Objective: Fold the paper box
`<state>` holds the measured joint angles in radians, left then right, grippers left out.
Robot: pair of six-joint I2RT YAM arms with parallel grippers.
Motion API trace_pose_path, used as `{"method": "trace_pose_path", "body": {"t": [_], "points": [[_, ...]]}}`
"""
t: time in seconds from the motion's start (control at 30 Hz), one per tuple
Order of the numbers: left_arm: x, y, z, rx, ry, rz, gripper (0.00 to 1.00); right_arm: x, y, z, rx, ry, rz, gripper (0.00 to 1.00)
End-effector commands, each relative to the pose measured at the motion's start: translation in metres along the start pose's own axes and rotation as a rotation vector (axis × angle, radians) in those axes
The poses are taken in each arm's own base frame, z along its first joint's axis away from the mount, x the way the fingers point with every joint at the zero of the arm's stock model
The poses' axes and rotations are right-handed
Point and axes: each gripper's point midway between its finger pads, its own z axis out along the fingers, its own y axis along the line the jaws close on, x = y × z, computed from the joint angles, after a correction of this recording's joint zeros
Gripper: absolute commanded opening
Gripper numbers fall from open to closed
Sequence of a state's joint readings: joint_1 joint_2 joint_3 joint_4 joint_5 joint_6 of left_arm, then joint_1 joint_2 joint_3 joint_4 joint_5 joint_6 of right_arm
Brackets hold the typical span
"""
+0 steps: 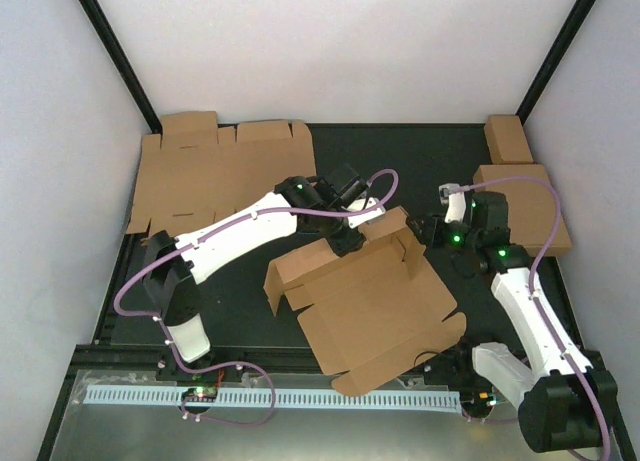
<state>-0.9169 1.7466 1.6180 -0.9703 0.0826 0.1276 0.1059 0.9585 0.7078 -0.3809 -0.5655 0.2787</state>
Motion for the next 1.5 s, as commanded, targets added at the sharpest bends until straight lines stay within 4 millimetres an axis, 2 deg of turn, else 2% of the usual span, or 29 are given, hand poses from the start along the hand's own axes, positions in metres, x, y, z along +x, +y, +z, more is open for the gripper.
{"method": "trace_pose_path", "body": {"t": [0.0, 0.17, 0.4, 0.7, 0.8, 0.9, 1.0, 1.13, 1.37, 1.47], "points": [[-0.002, -0.018, -0.015, 0.079, 0.002, 0.018, 0.56, 0.016, -0.005, 0.002, -0.001, 0.009, 0.007, 0.4], [-0.016, -0.028, -0.023, 0.158, -0.053, 0.007, 0.62, 0.024, -0.009, 0.002, 0.006, 0.001, 0.006, 0.36], [-0.033, -0.034, -0.026, 0.247, -0.111, 0.0, 0.77, 0.022, -0.008, 0.003, 0.0, -0.001, -0.007, 0.33], [-0.054, -0.016, -0.009, 0.18, -0.112, -0.021, 0.82, 0.021, -0.004, 0.003, -0.024, 0.001, -0.016, 0.32], [-0.057, -0.005, -0.001, 0.114, -0.102, -0.032, 0.91, 0.021, -0.003, 0.002, -0.025, 0.0, -0.02, 0.32], [-0.059, -0.002, 0.006, 0.07, -0.086, -0.029, 0.95, 0.021, -0.003, 0.002, -0.025, 0.002, -0.021, 0.32], [-0.062, -0.006, 0.011, 0.064, -0.081, -0.017, 0.94, 0.021, -0.002, 0.001, -0.026, 0.001, -0.019, 0.33], [-0.064, -0.01, 0.017, 0.07, -0.071, -0.011, 0.89, 0.02, -0.002, 0.0, -0.024, -0.004, -0.019, 0.34], [-0.064, -0.016, 0.019, 0.102, -0.067, -0.01, 0.76, 0.014, -0.001, -0.008, -0.002, -0.043, -0.027, 0.47], [-0.064, -0.018, 0.019, 0.115, -0.065, -0.008, 0.71, 0.009, 0.0, -0.015, 0.021, -0.075, -0.04, 0.49]]}}
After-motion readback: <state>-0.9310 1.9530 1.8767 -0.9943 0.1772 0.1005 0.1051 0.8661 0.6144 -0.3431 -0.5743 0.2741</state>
